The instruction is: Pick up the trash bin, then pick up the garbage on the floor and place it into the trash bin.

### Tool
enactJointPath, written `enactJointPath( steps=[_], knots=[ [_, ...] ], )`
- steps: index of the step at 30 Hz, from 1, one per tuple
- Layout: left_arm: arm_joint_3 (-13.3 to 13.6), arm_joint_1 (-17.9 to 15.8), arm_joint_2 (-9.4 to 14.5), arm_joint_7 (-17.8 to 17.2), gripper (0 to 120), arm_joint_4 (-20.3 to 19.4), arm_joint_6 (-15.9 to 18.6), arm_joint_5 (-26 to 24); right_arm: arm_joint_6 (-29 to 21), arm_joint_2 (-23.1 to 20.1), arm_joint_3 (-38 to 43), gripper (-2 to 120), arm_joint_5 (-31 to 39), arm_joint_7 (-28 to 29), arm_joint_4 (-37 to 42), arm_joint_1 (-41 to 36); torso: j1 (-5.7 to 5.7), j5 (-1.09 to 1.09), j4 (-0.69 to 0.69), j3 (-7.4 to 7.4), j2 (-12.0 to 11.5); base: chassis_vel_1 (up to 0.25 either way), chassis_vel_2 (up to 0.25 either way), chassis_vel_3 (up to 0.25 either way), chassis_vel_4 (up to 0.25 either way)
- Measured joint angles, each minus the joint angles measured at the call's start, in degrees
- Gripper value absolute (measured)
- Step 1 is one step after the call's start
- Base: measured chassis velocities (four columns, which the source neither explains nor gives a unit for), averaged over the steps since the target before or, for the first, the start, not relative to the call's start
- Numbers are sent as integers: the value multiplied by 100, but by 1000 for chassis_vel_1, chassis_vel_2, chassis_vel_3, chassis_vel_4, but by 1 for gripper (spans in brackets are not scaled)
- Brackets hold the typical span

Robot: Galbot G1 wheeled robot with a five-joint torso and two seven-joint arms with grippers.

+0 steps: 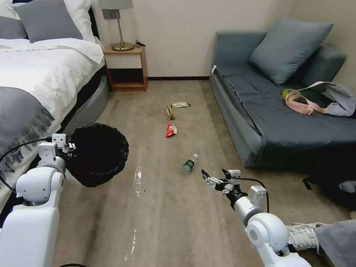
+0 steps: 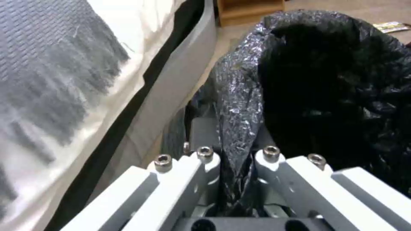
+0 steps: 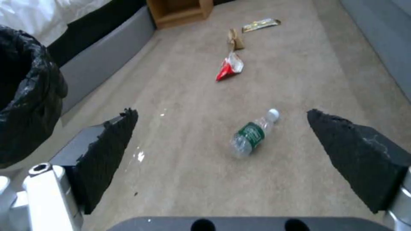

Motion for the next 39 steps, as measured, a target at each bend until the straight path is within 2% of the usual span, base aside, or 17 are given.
enactJointPath(
  steps=[39],
  knots=[
    [-79, 188, -22, 33, 3, -194, -61, -50, 65, -28, -6, 100, -132, -37, 103, -176, 1, -1, -2, 1, -1, -145, 136, 143, -135]
  ],
)
